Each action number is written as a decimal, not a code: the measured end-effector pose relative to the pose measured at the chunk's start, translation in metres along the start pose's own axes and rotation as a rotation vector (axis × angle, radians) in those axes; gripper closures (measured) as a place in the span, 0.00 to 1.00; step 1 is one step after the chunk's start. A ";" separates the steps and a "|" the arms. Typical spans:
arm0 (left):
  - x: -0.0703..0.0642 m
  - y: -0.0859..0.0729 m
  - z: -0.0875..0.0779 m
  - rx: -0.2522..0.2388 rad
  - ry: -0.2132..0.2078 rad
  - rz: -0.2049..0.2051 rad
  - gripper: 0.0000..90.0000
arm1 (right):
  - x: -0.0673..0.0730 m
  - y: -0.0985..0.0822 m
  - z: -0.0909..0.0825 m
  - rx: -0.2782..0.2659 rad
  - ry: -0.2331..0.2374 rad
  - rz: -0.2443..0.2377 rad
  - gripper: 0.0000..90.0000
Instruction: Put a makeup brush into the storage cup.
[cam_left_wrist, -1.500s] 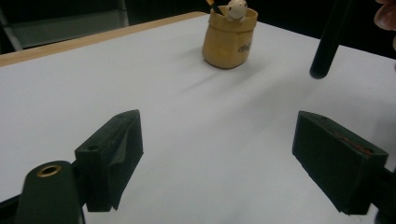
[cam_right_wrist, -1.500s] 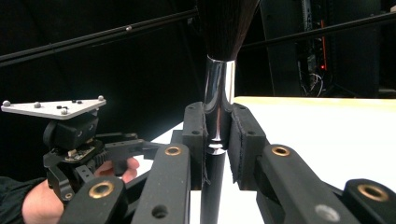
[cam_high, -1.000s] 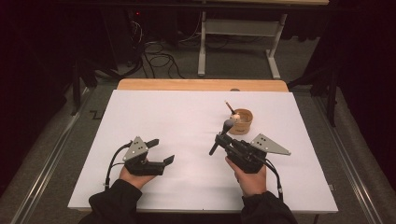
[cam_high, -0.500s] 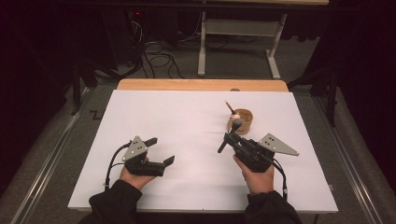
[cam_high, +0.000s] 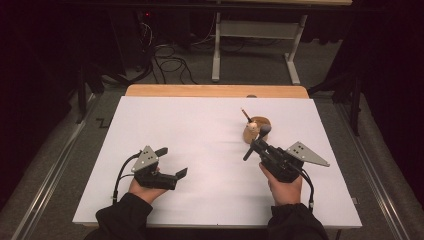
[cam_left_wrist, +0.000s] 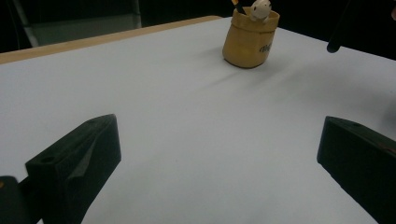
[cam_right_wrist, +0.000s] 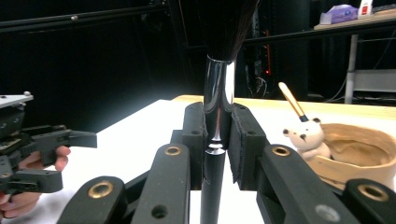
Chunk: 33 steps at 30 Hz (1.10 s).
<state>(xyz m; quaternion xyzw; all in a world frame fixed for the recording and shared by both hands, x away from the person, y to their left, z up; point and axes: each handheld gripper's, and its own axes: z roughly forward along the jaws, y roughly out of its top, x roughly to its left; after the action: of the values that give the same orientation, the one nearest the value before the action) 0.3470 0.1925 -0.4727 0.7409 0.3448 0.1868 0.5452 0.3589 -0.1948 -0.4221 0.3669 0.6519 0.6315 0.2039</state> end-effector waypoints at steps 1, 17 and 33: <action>0.000 0.000 0.000 0.001 -0.001 0.000 0.00 | -0.001 0.000 0.000 0.001 -0.004 0.000 0.88; 0.001 0.000 0.001 0.006 -0.011 -0.007 0.00 | -0.014 -0.002 -0.005 0.004 -0.060 -0.002 0.88; 0.002 0.000 0.001 0.008 -0.014 -0.011 0.00 | -0.028 -0.001 -0.013 -0.005 -0.135 -0.019 0.88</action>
<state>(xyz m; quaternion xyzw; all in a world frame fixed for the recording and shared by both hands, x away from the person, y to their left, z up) 0.3484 0.1932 -0.4735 0.7424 0.3457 0.1774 0.5457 0.3677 -0.2238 -0.4267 0.4022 0.6385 0.6049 0.2542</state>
